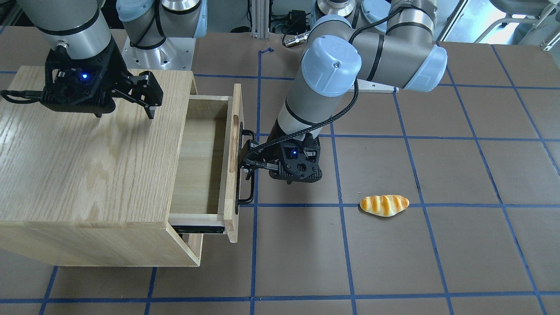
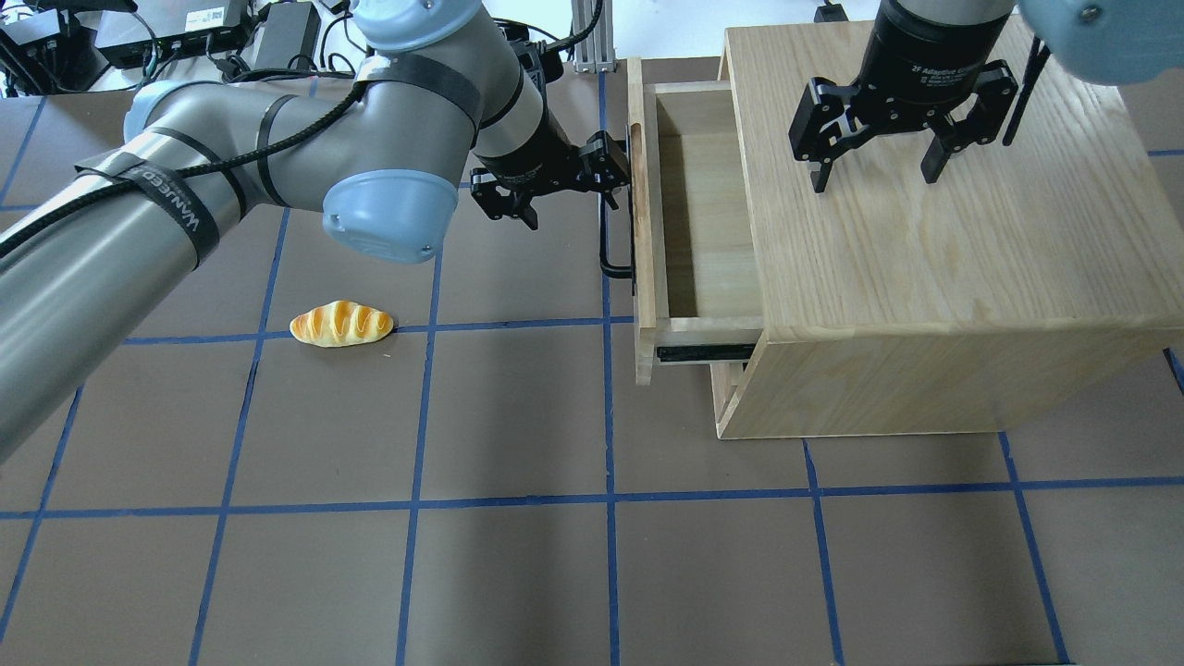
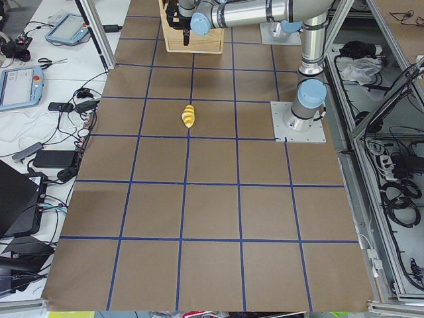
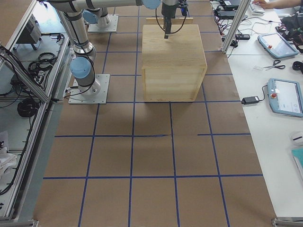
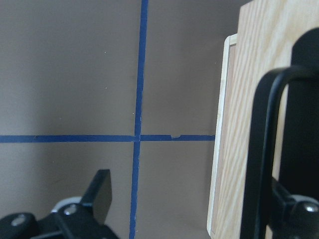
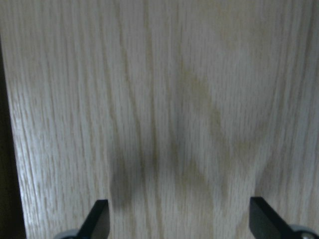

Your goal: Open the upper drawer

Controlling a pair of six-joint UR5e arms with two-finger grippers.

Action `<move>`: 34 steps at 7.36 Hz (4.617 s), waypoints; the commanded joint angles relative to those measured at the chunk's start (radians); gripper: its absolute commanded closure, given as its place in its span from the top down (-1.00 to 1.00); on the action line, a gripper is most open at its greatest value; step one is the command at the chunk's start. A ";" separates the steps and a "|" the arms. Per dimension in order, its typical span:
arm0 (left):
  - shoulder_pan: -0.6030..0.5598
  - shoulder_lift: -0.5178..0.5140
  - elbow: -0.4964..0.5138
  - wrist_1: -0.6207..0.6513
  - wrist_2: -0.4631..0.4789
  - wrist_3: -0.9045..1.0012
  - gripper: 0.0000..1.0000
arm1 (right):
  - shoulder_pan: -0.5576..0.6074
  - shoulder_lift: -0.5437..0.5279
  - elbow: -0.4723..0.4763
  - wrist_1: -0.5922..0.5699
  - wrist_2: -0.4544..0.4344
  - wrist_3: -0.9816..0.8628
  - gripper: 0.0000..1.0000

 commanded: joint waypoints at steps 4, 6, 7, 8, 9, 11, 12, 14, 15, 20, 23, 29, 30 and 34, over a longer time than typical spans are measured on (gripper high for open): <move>0.064 0.035 -0.022 -0.008 0.000 0.083 1.00 | 0.000 0.000 0.001 0.000 0.000 0.001 1.00; 0.093 0.068 -0.061 -0.014 -0.002 0.125 1.00 | 0.000 0.000 -0.001 0.000 0.000 -0.001 1.00; 0.110 0.078 -0.064 -0.015 0.000 0.128 1.00 | 0.000 0.000 0.001 0.000 0.000 0.001 1.00; 0.125 0.085 -0.066 -0.015 -0.002 0.159 1.00 | 0.000 0.000 -0.001 0.000 0.000 0.001 1.00; 0.141 0.090 -0.072 -0.015 -0.002 0.195 1.00 | 0.000 0.000 -0.001 0.000 0.000 -0.001 1.00; 0.162 0.096 -0.073 -0.015 0.000 0.199 1.00 | 0.000 0.000 -0.001 0.000 0.000 0.001 1.00; 0.170 0.101 -0.075 -0.017 -0.002 0.200 1.00 | 0.000 0.000 -0.001 0.000 0.000 0.001 1.00; 0.173 0.133 -0.057 -0.076 0.000 0.200 1.00 | 0.000 0.000 -0.001 0.000 0.000 -0.001 1.00; 0.188 0.165 -0.040 -0.125 0.001 0.231 1.00 | 0.000 0.000 -0.001 0.000 0.000 0.001 1.00; 0.236 0.321 0.092 -0.507 0.262 0.341 1.00 | 0.000 0.000 -0.001 0.000 0.000 0.001 1.00; 0.231 0.331 0.091 -0.518 0.261 0.340 1.00 | 0.000 0.000 -0.001 0.000 0.000 -0.001 1.00; 0.236 0.331 0.088 -0.518 0.255 0.334 1.00 | 0.000 0.000 0.001 0.000 0.000 -0.001 1.00; 0.236 0.331 0.086 -0.518 0.253 0.331 1.00 | 0.000 0.000 -0.001 0.000 0.000 0.001 1.00; 0.233 0.332 0.083 -0.517 0.253 0.328 1.00 | 0.000 0.000 -0.001 0.000 0.000 -0.001 1.00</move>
